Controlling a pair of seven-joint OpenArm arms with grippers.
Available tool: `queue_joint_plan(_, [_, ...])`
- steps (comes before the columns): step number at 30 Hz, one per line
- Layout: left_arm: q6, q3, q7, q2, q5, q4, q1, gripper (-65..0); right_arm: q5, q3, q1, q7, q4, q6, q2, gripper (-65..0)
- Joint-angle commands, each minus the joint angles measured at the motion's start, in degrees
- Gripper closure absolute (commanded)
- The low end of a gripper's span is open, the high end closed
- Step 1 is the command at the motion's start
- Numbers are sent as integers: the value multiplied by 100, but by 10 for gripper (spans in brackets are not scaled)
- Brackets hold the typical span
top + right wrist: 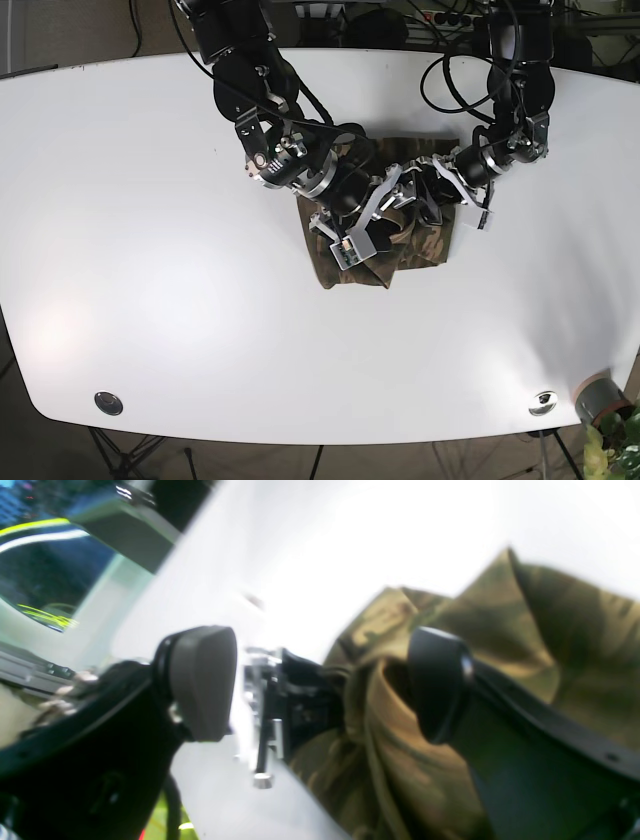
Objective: Fold the T-shirt properly
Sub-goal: 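Fold the strip end with the right gripper toward the left gripper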
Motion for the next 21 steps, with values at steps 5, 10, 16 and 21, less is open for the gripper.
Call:
queue_joint_plan(5, [92,-6,308,-40,246,521,31,-79,85,12,-239,137,454,17,112,-509])
queue_joint_plan(10, [92,-6,317,-40,238,741,31,-76,278,460,-345,137,498,17,76,-509])
queue_joint_plan(16, [92,-314,326,-66,238,1128,189,-76,903,795,-362,128,402,17,323,-509])
queue_joint_plan(21, [-23,-700,326,-84,246,1436,400,-76,1228,909,-389,128,156,17,542,-509])
